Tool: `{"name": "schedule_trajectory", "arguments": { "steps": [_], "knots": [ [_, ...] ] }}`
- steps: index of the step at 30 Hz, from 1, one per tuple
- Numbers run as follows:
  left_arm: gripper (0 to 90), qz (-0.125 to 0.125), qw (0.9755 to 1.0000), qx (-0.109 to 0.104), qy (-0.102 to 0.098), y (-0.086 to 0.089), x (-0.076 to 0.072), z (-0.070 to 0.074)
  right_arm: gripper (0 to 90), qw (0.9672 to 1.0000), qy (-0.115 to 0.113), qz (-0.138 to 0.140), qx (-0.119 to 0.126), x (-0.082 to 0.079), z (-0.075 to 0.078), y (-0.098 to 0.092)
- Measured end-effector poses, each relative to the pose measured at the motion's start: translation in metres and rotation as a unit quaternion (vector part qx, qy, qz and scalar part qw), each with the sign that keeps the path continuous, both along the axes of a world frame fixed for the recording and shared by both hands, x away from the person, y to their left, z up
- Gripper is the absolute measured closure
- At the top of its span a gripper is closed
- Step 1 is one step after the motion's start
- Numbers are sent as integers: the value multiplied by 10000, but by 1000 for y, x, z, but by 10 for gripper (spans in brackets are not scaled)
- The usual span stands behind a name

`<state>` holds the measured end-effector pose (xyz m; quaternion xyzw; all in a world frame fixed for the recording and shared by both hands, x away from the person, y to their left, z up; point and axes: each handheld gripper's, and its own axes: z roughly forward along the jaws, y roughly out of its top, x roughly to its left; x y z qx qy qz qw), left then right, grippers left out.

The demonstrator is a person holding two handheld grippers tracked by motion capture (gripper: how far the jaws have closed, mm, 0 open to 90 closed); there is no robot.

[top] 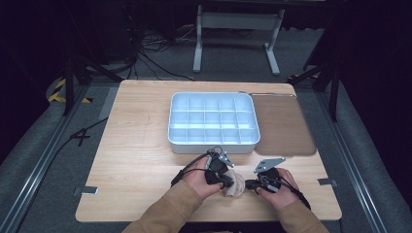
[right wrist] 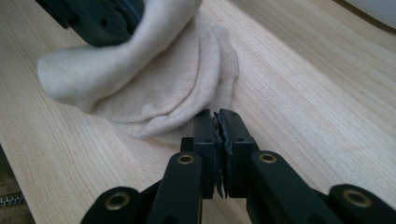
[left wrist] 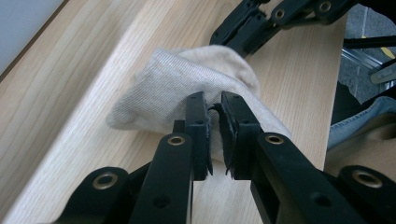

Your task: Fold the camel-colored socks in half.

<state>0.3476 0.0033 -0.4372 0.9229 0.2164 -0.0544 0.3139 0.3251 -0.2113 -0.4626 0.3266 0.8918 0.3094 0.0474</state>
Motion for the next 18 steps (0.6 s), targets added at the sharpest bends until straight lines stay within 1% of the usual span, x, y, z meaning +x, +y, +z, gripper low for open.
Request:
{"name": "schedule_trajectory", "arguments": {
  "steps": [1, 2, 4, 8, 9, 10, 11, 13, 14, 15, 16, 17, 18],
  "knots": [
    [813, 0, 10000, 0, 0, 0, 0, 0, 871, 10000, 0, 0, 0, 0, 0, 0],
    [813, -57, 10000, -19, -29, -3, 0, -1, 875, 10000, -17, 4, 6, 0, 0, 0],
    [807, -161, 9998, 36, -135, -9, 0, -3, 878, 10000, -11, -11, 53, -1, -1, -1],
    [777, -321, 9993, -50, -188, -18, -1, -9, 876, 9999, -19, -7, 102, -2, -2, -1],
    [772, -373, 9991, -50, -196, -19, -1, -10, 873, 10000, -23, -11, 95, -2, -2, -2],
    [767, -394, 9989, -109, -210, -19, -1, -11, 868, 9999, -19, -7, 98, -2, -2, -2],
    [759, -395, 9989, -114, -206, -19, -1, -12, 862, 9999, -1, -11, 107, -3, -1, -3],
    [741, -465, 9985, -155, -255, -18, -1, -12, 850, 9999, 8, -46, 94, -3, -1, -5],
    [731, -482, 9982, -123, -341, -18, -2, -12, 844, 9999, -4, -56, 106, -3, -1, -7],
    [714, -467, 9975, -94, -523, -18, -3, -12, 841, 9999, -25, -90, 141, -2, 1, -9],
    [676, -479, 9968, -32, -646, -19, -4, -12, 841, 9997, -23, -141, 206, -2, 2, -11],
    [635, -519, 9953, 40, -821, -21, -5, -12, 841, 9996, -44, -164, 218, -2, 3, -12],
    [586, -519, 9953, 40, -821, -21, -5, -12, 841, 9996, -44, -164, 218, -2, 3, -12]
  ]
}}
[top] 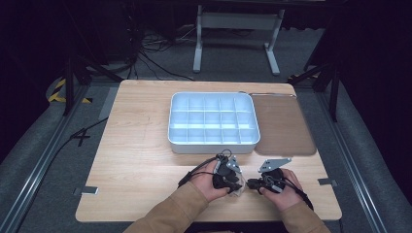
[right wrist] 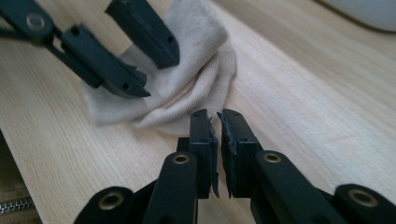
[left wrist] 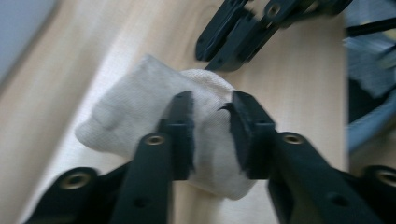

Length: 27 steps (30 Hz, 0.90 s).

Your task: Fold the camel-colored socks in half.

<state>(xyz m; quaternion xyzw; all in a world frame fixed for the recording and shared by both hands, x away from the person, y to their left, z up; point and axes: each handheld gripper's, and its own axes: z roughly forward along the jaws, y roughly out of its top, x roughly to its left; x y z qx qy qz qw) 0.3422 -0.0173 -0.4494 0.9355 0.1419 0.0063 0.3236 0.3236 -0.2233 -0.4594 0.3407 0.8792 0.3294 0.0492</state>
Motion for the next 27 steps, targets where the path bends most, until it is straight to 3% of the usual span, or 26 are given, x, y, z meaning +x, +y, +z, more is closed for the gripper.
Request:
{"name": "schedule_trajectory", "arguments": {
  "steps": [4, 9, 15, 20, 27],
  "knots": [
    [517, -91, 9996, 81, -244, -2, -3, -1, 847, 9999, -72, -60, 103, 0, 5, -2],
    [507, -32, 10000, -44, -55, 2, -1, -1, 872, 9992, -265, -48, 296, 1, 11, 2],
    [503, -13, 9999, -133, -59, 5, -2, 0, 898, 9971, -443, -14, 626, 5, 19, 10],
    [479, -24, 9997, -238, -35, 9, -2, 0, 899, 9980, -252, 224, 537, 6, 14, 21],
    [468, -37, 9989, -471, 22, 15, -4, 3, 900, 9991, -120, 269, 298, 9, 5, 28]
  ]
}}
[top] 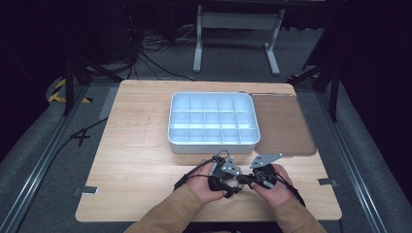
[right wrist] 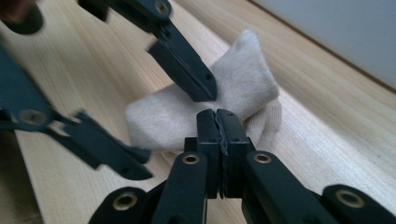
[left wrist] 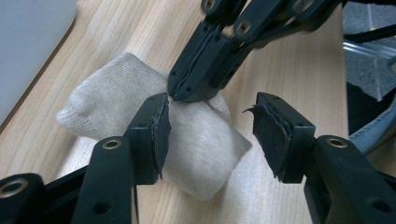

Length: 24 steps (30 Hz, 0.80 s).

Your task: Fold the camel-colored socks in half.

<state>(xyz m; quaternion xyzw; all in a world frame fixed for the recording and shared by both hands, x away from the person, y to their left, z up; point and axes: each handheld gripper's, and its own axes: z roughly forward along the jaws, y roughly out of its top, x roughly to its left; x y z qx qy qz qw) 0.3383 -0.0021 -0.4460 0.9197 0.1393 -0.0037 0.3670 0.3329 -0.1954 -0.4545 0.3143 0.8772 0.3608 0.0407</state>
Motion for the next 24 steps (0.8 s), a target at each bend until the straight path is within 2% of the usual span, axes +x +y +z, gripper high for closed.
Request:
{"name": "schedule_trajectory", "arguments": {
  "steps": [3, 5, 7, 10, 11, 14, 15, 18, 24],
  "knots": [
    [471, 76, 9998, -131, -108, 8, 2, 7, 900, 10000, 8, 3, -95, 1, -3, 1],
    [481, 196, 9996, -84, -165, 13, 4, 8, 900, 10000, 37, 7, -77, 2, -3, 0],
    [480, 273, 9993, 58, -253, 17, 8, 6, 900, 10000, 27, 16, -80, 2, -3, 0],
    [467, 167, 9998, 48, -103, 15, 11, -1, 898, 10000, 22, 10, -85, 2, -3, 0],
    [447, 118, 9997, 151, -160, 14, 11, -4, 896, 10000, 26, 11, -94, 2, -3, 0],
    [420, 59, 9994, 251, -215, 11, 12, -8, 887, 10000, 24, -16, -88, 1, -4, -1],
    [395, 66, 9991, 327, -248, 9, 11, -10, 866, 9999, 47, -49, -84, 1, -3, -1],
    [389, 46, 9990, 338, -294, 7, 11, -11, 842, 9999, -11, -91, -115, -1, -3, -1],
    [386, 163, 9989, 390, -187, 4, 10, -14, 715, 9993, -80, -361, -46, -3, 7, -7]
  ]
}}
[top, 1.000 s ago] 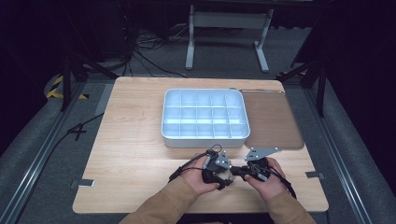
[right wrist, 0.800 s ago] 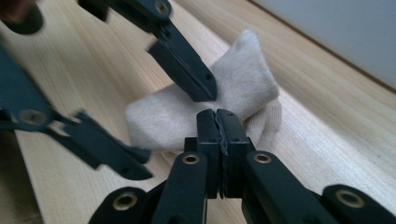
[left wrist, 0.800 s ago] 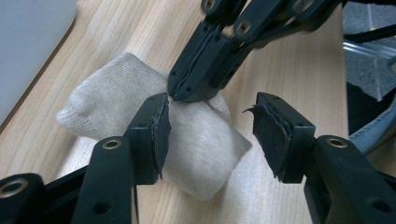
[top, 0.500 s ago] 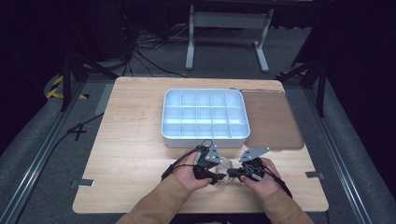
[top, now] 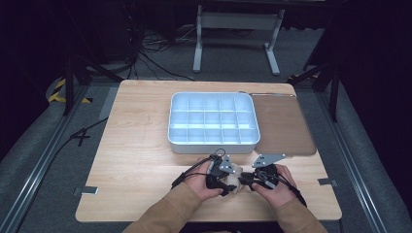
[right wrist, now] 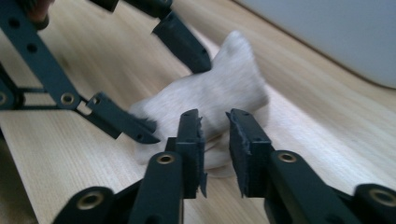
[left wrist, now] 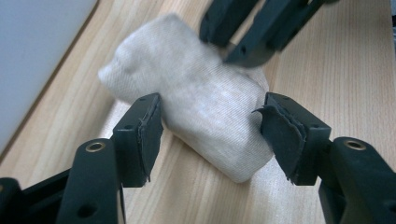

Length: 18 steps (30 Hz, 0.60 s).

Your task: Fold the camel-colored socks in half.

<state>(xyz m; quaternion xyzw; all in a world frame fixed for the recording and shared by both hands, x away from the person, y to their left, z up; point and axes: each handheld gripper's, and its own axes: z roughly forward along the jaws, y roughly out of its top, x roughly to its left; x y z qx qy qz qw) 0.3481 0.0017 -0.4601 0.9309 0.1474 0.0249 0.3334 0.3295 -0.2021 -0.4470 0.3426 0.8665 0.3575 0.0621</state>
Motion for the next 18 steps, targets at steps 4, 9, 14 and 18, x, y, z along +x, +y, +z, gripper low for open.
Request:
{"name": "schedule_trajectory", "arguments": {
  "steps": [4, 9, 14, 18],
  "knots": [
    [382, 71, 10000, 3, 65, -1, 0, -1, 615, 9995, 38, -224, 207, 1, 1, -1],
    [382, 126, 9998, -18, 118, -1, -2, -2, 526, 9984, 143, -512, 173, 3, -4, 1],
    [379, 155, 9998, 20, 138, -1, -4, -3, 468, 9977, 344, -554, 202, 8, -11, 0],
    [378, 156, 9998, 33, 126, 1, -7, -3, 425, 9965, 612, -541, 190, 13, -17, 0]
  ]
}}
